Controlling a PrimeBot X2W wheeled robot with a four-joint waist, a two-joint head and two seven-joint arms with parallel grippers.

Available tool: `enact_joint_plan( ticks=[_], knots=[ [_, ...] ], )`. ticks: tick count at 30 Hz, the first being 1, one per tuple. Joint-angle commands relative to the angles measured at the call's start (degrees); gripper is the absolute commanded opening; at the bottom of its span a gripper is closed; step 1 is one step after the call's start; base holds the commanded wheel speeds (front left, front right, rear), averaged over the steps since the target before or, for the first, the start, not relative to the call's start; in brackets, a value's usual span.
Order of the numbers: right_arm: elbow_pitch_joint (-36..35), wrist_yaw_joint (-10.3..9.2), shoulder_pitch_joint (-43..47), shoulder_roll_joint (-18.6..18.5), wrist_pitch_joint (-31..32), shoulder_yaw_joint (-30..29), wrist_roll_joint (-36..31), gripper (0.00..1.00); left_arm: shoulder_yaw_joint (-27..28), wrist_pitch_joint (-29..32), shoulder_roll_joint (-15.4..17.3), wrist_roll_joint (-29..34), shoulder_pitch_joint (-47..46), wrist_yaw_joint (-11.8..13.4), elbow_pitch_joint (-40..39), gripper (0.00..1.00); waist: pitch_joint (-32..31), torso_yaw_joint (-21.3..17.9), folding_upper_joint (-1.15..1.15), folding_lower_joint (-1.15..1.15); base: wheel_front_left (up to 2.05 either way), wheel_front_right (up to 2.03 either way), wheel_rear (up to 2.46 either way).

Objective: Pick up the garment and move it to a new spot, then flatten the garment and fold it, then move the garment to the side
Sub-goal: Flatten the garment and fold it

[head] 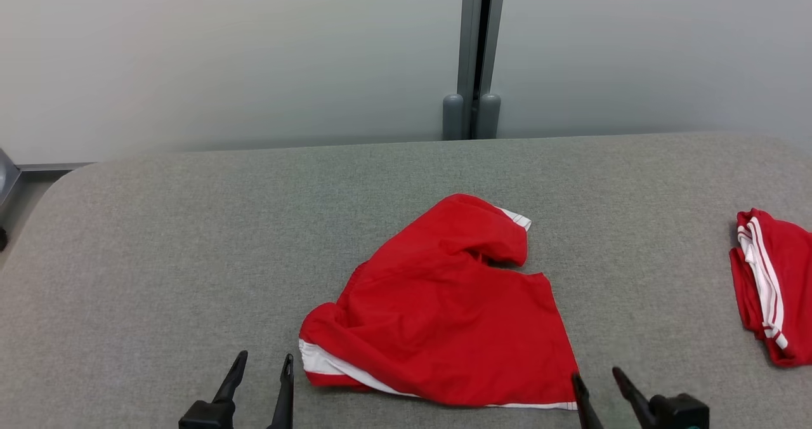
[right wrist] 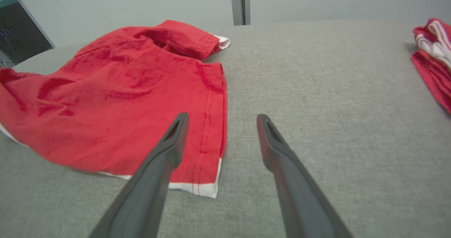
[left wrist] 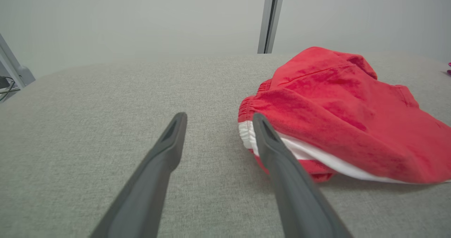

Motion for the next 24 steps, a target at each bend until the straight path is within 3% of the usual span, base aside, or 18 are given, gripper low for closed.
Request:
enact_joint_plan(
  ticks=[1,6,13,14,15,16,19,24],
  knots=[
    [0.88,0.00,0.13,-0.04,-0.22,0.37,-0.19,1.00,0.14,-0.14,-0.10,0.42,-0.16,-0.15,0.13,1.00,0.19,0.22,0.00,0.01,0.00,0.00,0.00],
    [8.68,0.00,-1.86,-0.14,-0.23,2.45,2.12,1.00,0.10,-0.14,-0.65,0.59,0.09,-0.88,0.80,1.00,1.05,1.22,0.00,0.01,0.00,0.00,0.00],
    [13.56,0.01,-4.13,-0.06,-0.01,4.04,5.33,1.00,0.36,-0.14,-0.50,0.81,-0.18,-1.43,0.97,1.00,2.18,2.24,0.00,0.01,0.00,0.00,0.00],
    [14.87,0.01,-4.29,-0.05,0.16,4.61,5.21,0.86,0.38,-0.14,-0.43,0.81,-0.31,-1.51,0.97,1.00,2.28,2.35,0.00,0.01,0.00,0.00,0.00],
    [15.96,0.01,-4.38,0.06,0.23,5.01,5.17,0.31,0.39,-0.14,-0.37,0.79,-0.44,-1.56,1.00,1.00,2.35,2.45,0.00,0.01,0.00,0.00,0.00],
    [17.30,0.02,-4.64,0.14,0.36,5.56,5.08,0.00,0.37,-0.14,-0.34,0.81,-0.61,-1.61,1.05,1.00,2.41,2.56,0.00,0.01,0.00,0.00,0.00],
    [18.95,0.07,-5.10,0.36,0.42,5.80,5.51,0.00,0.33,-0.14,-0.40,0.66,-1.11,-1.71,0.99,1.00,2.46,2.68,0.00,0.01,0.00,0.00,0.00],
    [15.79,-0.07,-5.18,-0.34,0.11,0.34,3.76,0.00,-2.20,-0.14,-0.74,-1.45,-0.91,-1.56,0.58,1.00,2.22,2.17,0.00,0.01,0.00,0.00,0.00]
  ],
)
